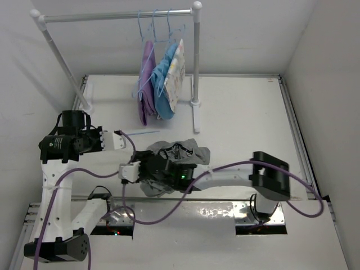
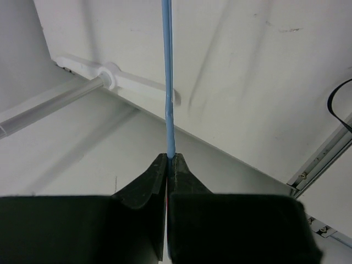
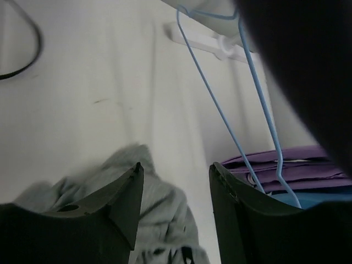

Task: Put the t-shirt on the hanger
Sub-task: Pick up the hanger from the clothesline.

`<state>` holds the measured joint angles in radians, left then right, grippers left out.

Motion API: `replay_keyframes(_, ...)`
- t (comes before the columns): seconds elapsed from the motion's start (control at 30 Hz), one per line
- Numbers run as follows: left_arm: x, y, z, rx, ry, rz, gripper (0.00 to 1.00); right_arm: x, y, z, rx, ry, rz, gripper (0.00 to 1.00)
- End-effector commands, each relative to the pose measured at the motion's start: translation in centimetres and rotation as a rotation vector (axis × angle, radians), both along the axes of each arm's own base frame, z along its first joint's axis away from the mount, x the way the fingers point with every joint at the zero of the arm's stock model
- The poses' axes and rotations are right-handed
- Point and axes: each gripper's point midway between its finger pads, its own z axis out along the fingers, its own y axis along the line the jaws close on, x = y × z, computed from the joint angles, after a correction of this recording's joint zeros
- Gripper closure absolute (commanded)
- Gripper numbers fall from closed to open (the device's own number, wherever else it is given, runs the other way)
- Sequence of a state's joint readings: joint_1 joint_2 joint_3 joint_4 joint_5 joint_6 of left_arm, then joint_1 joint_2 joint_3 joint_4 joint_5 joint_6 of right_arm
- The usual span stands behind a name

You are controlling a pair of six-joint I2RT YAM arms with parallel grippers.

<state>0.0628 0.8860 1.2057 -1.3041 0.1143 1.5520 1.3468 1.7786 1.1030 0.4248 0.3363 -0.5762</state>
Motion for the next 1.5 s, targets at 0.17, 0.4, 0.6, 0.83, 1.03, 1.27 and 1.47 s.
replay_keyframes(0.17,-0.2,-1.5,-0.4,-0.067,0.012,-0.051,1.0,-6.9,-3.7,4.9,0.039,0.216,0.307,0.45)
replay_keyframes(0.4,-0.5,-2.0,-0.5,-0.063,-0.003,-0.102,1.0,-2.5,-4.1,7.3,0.192,0.346,0.229,0.43)
replay_keyframes(0.6,-0.6,-2.4,-0.7,-0.077,-0.008,-0.129,1.0,-0.3,-3.3,7.9,0.202,0.334,0.203,0.43)
replay_keyframes(0.83,-0.4,-3.1,0.2,-0.102,-0.035,-0.158,1.0,2.6,-3.0,7.6,0.179,0.323,0.152,0.41)
replay_keyframes(1.03,-0.6,-4.0,0.4,-0.118,-0.056,-0.212,1.0,5.9,-2.4,5.7,0.173,0.403,0.128,0.41)
replay_keyframes(1.27,-0.3,-5.4,1.4,-0.172,-0.088,-0.269,1.0,7.6,-0.6,2.7,0.049,0.43,0.101,0.49)
replay_keyframes(1.47,-0.4,-6.2,1.7,-0.211,-0.096,-0.294,1.0,7.0,-0.2,1.4,0.069,0.486,0.109,0.88)
